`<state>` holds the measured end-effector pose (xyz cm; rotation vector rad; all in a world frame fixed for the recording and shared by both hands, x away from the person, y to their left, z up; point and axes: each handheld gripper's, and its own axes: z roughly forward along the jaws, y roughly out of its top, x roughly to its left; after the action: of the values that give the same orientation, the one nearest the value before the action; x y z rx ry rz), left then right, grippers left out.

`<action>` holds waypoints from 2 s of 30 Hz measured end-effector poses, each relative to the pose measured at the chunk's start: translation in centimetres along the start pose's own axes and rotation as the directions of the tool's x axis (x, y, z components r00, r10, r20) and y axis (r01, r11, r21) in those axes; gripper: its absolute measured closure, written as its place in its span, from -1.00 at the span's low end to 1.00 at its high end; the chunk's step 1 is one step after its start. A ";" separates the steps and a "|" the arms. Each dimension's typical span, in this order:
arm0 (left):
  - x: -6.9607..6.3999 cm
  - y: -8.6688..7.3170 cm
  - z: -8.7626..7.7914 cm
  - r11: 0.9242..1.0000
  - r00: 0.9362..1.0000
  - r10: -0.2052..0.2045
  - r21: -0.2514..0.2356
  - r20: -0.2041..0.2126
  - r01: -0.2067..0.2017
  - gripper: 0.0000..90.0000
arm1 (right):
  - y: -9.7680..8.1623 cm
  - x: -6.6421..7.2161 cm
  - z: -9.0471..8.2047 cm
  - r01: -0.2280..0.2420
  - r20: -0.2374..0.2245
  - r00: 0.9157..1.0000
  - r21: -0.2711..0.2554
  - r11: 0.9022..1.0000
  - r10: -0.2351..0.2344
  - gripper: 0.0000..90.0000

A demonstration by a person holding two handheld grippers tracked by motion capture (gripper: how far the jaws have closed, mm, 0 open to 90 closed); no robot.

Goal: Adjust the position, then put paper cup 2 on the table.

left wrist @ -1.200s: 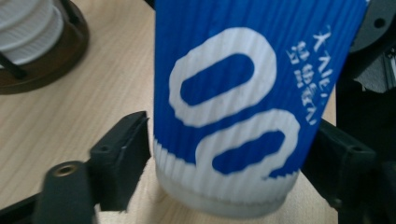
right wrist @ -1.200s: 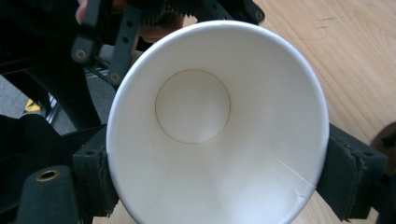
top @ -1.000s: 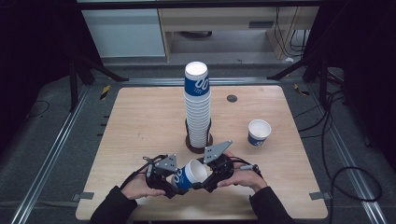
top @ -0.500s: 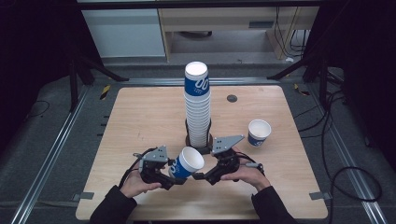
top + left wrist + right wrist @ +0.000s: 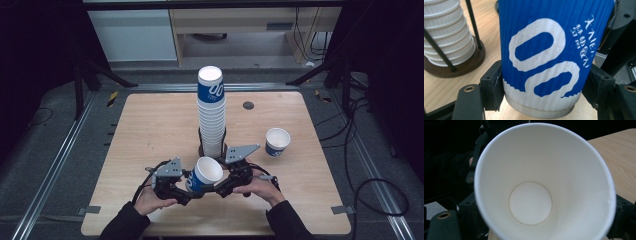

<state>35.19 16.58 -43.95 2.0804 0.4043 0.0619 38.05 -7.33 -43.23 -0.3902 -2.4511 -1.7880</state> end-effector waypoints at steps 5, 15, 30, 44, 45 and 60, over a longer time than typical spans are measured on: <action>-0.1 0.0 0.0 1.000 1.000 0.005 -0.009 -0.006 -0.005 -0.38 | 0.0 0.0 0.0 -0.015 -0.027 1.000 -0.019 1.000 0.014 -0.59; 0.2 -0.2 0.2 1.000 0.999 0.009 0.020 -0.041 -0.008 -0.55 | 0.3 0.0 -0.7 0.005 0.010 1.000 -0.028 1.000 -0.005 -0.55; 2.2 -1.2 -1.2 0.996 0.985 -0.080 0.023 -0.150 0.085 -0.58 | 0.7 -1.1 -4.4 0.028 0.260 0.966 -0.057 0.998 -0.012 -0.56; 4.3 -2.0 -3.6 0.980 0.939 -0.198 -0.060 -0.281 0.188 -0.58 | 0.6 -1.7 -6.5 0.003 0.433 0.901 -0.018 1.000 0.005 -0.57; 4.5 -2.0 -3.7 0.978 0.934 -0.208 -0.065 -0.292 0.197 -0.58 | 0.6 -1.7 -6.8 -0.004 0.442 0.897 -0.019 1.000 0.011 -0.57; 6.1 -3.0 -5.1 0.964 0.886 -0.266 -0.093 -0.379 0.250 -0.59 | -0.3 -2.1 -9.7 -0.075 0.606 0.793 0.014 0.997 0.051 -0.57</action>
<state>39.10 24.15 -44.57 1.9518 0.9131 0.3259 39.22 -16.95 -40.93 -1.2008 -2.8026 -1.7865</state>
